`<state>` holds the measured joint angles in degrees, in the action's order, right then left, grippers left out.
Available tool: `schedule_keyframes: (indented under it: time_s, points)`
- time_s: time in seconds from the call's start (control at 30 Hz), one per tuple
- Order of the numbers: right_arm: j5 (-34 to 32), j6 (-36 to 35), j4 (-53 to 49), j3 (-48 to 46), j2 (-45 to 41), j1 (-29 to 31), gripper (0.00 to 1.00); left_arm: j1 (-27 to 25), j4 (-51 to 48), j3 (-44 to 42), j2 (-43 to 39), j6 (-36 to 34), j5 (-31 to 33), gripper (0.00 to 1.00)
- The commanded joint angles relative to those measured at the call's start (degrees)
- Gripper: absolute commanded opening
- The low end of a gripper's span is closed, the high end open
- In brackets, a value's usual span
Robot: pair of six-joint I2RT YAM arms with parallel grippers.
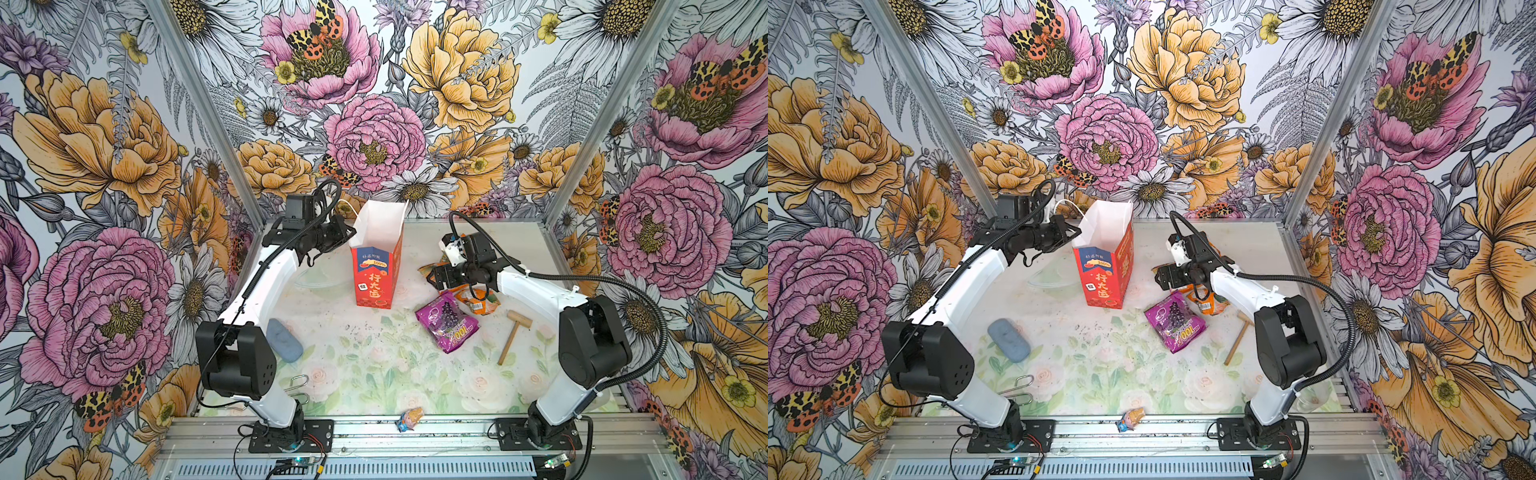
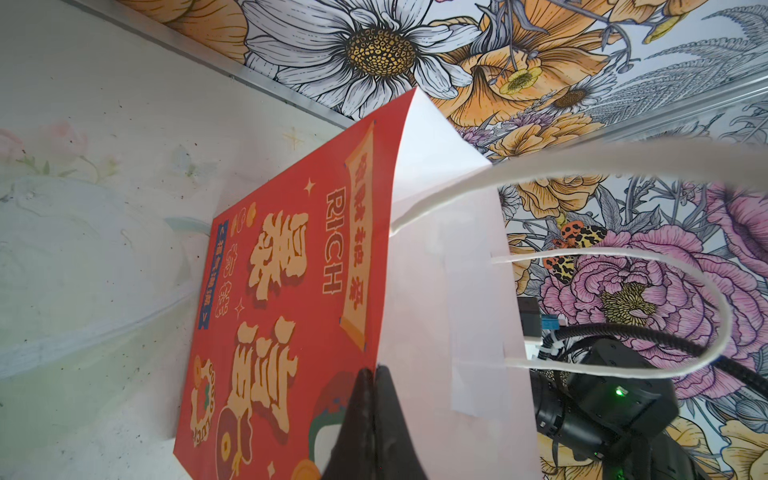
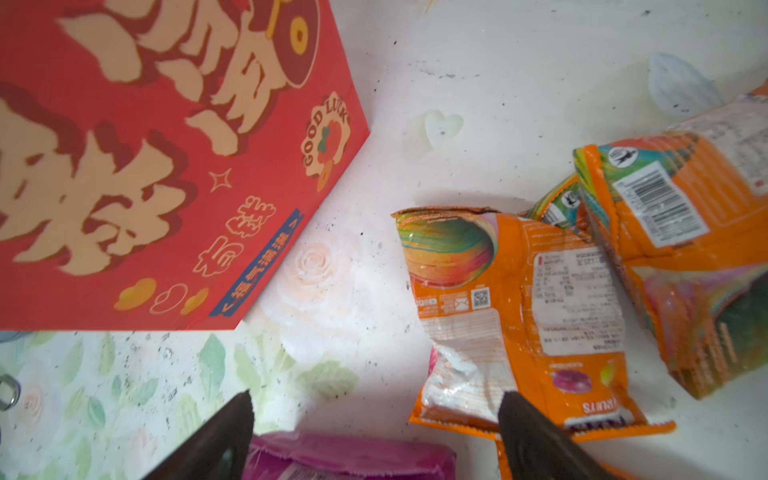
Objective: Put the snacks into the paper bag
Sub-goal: 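Move the right gripper to the purple grape snack bag and grasp it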
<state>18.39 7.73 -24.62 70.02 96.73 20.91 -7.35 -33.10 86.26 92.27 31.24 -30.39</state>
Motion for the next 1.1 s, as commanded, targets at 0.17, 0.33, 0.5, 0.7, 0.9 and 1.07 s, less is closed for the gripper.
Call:
schedule_keyframes:
  time_s: [0.17, 0.33, 0.5, 0.7, 0.9, 1.07]
  points:
    - [1.77, -2.76, -6.91, -5.53, -6.64, -0.12, 1.0, -0.6, 1.29, -1.8, -1.95, 1.53, 2.31, 0.0]
    - [2.57, -3.28, -8.83, -8.34, -7.96, 0.58, 0.99, -1.18, 1.58, -2.27, -2.04, 2.37, 3.06, 0.0]
    - [-0.97, -4.22, -10.77, -9.23, -8.31, 2.47, 0.98, -1.63, 2.25, -2.84, -2.57, 3.03, 3.27, 0.0]
    - [-3.12, -5.76, -11.76, -9.39, -6.31, 5.12, 0.96, -1.76, 3.04, -3.55, -2.93, 3.38, 3.25, 0.0]
    - [-6.51, -6.3, -13.14, -9.64, -4.62, 7.03, 0.95, -2.0, 3.34, -3.92, -2.91, 3.56, 3.12, 0.0]
    - [-10.01, -6.05, -14.23, -9.55, -2.33, 7.75, 0.94, -2.09, 3.48, -4.06, -2.88, 3.56, 2.86, 0.0]
